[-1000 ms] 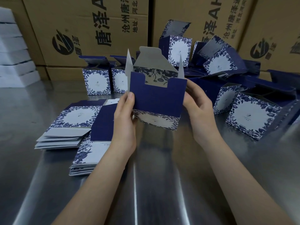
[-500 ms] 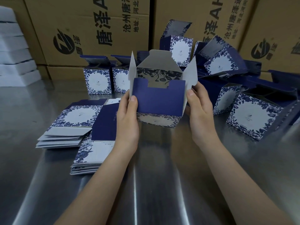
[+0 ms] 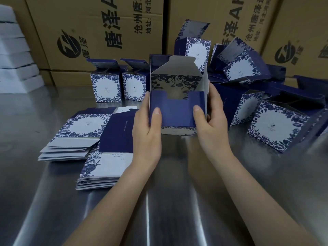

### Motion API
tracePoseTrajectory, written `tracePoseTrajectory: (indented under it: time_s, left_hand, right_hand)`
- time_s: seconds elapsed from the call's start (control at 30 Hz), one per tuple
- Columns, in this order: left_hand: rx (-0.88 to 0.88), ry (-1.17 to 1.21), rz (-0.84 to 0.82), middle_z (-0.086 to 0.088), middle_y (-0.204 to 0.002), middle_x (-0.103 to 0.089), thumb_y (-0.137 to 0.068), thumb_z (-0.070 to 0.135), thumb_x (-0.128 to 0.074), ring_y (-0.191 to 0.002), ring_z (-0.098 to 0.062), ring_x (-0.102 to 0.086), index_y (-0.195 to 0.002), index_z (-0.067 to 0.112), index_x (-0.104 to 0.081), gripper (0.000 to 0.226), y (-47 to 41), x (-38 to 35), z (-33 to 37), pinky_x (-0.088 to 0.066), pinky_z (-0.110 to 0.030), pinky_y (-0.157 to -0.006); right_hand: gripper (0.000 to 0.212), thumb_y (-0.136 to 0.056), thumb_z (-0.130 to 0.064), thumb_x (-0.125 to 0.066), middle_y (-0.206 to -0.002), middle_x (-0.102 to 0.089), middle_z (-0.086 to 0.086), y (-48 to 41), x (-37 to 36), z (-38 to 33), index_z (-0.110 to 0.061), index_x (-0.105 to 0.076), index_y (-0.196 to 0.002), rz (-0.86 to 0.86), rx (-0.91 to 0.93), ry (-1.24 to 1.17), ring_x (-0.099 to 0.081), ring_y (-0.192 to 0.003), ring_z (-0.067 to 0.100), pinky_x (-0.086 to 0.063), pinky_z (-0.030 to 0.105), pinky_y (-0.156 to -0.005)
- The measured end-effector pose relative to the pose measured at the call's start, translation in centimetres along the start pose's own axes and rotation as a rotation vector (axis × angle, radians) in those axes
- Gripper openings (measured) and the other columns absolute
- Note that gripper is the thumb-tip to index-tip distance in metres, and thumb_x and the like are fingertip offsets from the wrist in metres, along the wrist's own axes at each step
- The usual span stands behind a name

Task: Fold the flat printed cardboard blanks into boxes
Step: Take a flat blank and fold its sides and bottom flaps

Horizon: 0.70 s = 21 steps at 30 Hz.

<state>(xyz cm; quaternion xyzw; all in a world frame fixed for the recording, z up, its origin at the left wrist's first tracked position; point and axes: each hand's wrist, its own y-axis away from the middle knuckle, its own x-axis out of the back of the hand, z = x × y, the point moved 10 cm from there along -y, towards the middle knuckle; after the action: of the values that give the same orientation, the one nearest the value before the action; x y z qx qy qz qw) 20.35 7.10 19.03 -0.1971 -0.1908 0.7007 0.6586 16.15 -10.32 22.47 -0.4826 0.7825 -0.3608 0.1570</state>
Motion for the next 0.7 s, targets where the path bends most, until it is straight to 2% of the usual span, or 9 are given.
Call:
tracePoseTrajectory:
  time_s: [0.1,0.2,0.27,0.37,0.43,0.53,0.6,0.7]
  left_hand:
    - [-0.009,-0.056,-0.022,0.041,-0.123,-0.037,-0.098,0.042,-0.039,-0.117,0.031,-0.03,-0.154,0.029,-0.028,0.059,0.0,-0.5,-0.6,-0.023,0.001,-0.098]
    - [-0.008,-0.099,-0.024,0.043,-0.115,-0.03,-0.105,0.029,-0.038,-0.105,0.041,-0.024,-0.155,0.026,-0.023,0.052,0.1,-0.7,-1.0,-0.017,0.011,-0.085]
    - [-0.003,-0.104,-0.021,0.043,-0.113,-0.031,-0.106,0.026,-0.037,-0.103,0.042,-0.024,-0.155,0.025,-0.022,0.051,0.1,-0.6,-1.0,-0.017,0.012,-0.083]
    - [-0.001,-0.076,-0.013,0.048,-0.109,-0.035,-0.102,0.032,-0.038,-0.105,0.039,-0.028,-0.155,0.029,-0.023,0.054,-0.2,-0.4,-0.8,-0.022,0.007,-0.086]
    - [0.002,-0.054,-0.014,0.055,-0.113,-0.03,-0.096,0.04,-0.036,-0.11,0.037,-0.027,-0.154,0.034,-0.023,0.06,-0.3,-0.2,-0.6,-0.022,0.001,-0.093]
    - [-0.017,-0.049,-0.025,0.056,-0.123,-0.024,-0.095,0.042,-0.035,-0.119,0.033,-0.024,-0.154,0.037,-0.023,0.06,-0.3,-0.2,-0.4,-0.022,-0.005,-0.1]
    - [-0.042,-0.064,-0.032,0.06,-0.123,-0.021,-0.095,0.041,-0.036,-0.123,0.032,-0.021,-0.154,0.036,-0.022,0.06,-0.3,-0.3,-0.3,-0.02,-0.002,-0.102]
    - [-0.083,-0.102,-0.04,0.068,-0.116,-0.019,-0.097,0.04,-0.035,-0.118,0.037,-0.019,-0.154,0.035,-0.02,0.059,-0.1,-0.5,-0.3,-0.017,0.008,-0.095]
  right_hand:
    - [0.06,-0.096,-0.013,-0.044,-0.156,-0.035,-0.009,0.2,-0.2,0.4,-0.02,-0.028,-0.153,0.017,-0.022,0.012,-0.032,-0.142,0.001,-0.029,0.037,-0.118]
    - [0.059,-0.097,-0.009,-0.042,-0.156,-0.034,-0.009,0.3,-0.5,0.8,-0.02,-0.028,-0.153,0.016,-0.051,-0.009,-0.03,-0.143,0.003,-0.028,0.04,-0.119]
    - [0.058,-0.098,-0.004,-0.043,-0.155,-0.036,-0.008,0.3,-0.6,0.9,-0.02,-0.029,-0.153,0.011,-0.064,-0.04,-0.034,-0.14,0.002,-0.032,0.035,-0.117]
    - [0.057,-0.098,-0.003,-0.047,-0.151,-0.042,-0.007,0.2,-0.5,1.0,-0.021,-0.033,-0.15,0.007,-0.082,-0.135,-0.043,-0.132,-0.004,-0.04,0.016,-0.105]
    - [0.056,-0.097,-0.007,-0.049,-0.149,-0.045,-0.005,0.1,-0.4,0.9,-0.02,-0.035,-0.149,0.003,-0.095,-0.2,-0.047,-0.131,0.002,-0.043,0.018,-0.104]
    - [0.053,-0.094,-0.016,-0.048,-0.145,-0.05,-0.003,-0.2,-0.1,1.1,-0.019,-0.04,-0.146,0.032,-0.138,-0.269,-0.052,-0.127,0.005,-0.047,0.017,-0.096]
    - [0.053,-0.094,-0.018,-0.047,-0.144,-0.051,-0.003,-0.2,0.2,1.3,-0.017,-0.041,-0.146,0.055,-0.158,-0.249,-0.052,-0.128,0.007,-0.047,0.023,-0.101]
    - [0.051,-0.094,-0.01,-0.047,-0.141,-0.054,-0.001,-0.2,0.7,1.5,-0.014,-0.043,-0.145,0.09,-0.162,-0.227,-0.053,-0.128,0.011,-0.044,0.036,-0.109]
